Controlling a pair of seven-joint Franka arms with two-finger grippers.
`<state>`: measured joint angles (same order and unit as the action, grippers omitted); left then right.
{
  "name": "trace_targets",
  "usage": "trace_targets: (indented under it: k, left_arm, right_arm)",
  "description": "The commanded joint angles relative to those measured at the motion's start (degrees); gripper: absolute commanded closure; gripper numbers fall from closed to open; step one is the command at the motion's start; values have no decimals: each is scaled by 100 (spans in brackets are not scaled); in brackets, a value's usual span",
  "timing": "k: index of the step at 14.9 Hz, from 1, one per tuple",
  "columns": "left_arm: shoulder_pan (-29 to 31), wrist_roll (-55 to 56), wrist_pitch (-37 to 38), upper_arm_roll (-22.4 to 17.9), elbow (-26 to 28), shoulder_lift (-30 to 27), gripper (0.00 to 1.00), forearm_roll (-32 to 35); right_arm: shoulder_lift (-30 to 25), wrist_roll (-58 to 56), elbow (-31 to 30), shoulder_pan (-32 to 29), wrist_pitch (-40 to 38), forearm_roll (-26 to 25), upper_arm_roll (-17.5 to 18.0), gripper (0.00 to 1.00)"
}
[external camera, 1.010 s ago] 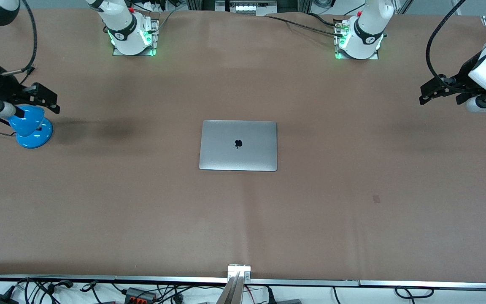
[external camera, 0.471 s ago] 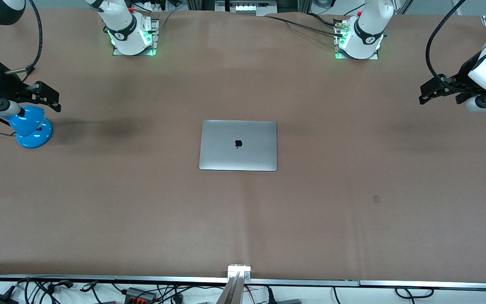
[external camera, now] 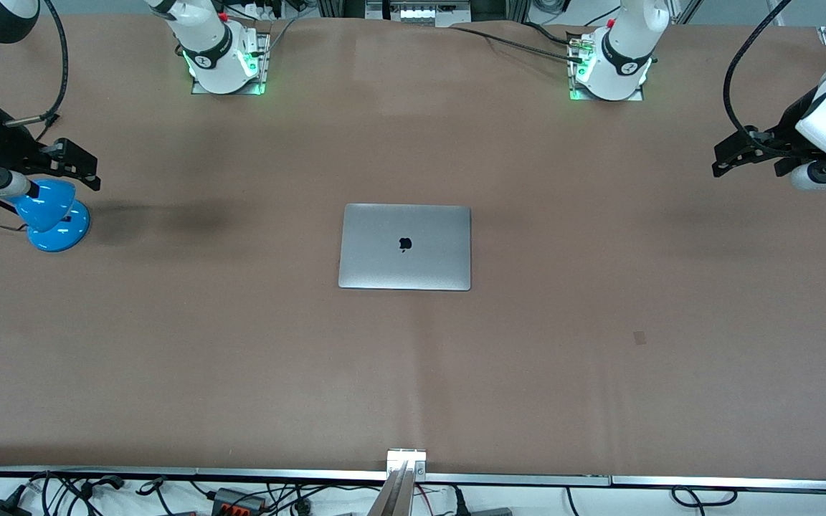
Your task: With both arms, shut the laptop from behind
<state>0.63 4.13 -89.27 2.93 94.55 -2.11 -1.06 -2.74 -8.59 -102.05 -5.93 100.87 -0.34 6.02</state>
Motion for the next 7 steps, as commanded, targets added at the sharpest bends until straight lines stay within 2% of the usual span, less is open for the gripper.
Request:
trace_targets:
  k: [1,2,7]
  left_arm:
    - [-37,44,94,-11,-59,-79,0,-26]
    - [-37,44,94,-11,-68,-79,0,-26]
    - [-54,44,147,-3,-77,-79,0,-35]
  right_arm:
    - [220,-37,236,48,-111,-89,57,0]
    - [282,-2,368,22,-364,-63,57,0]
    - [467,294,519,-162,-437,-19,13,0]
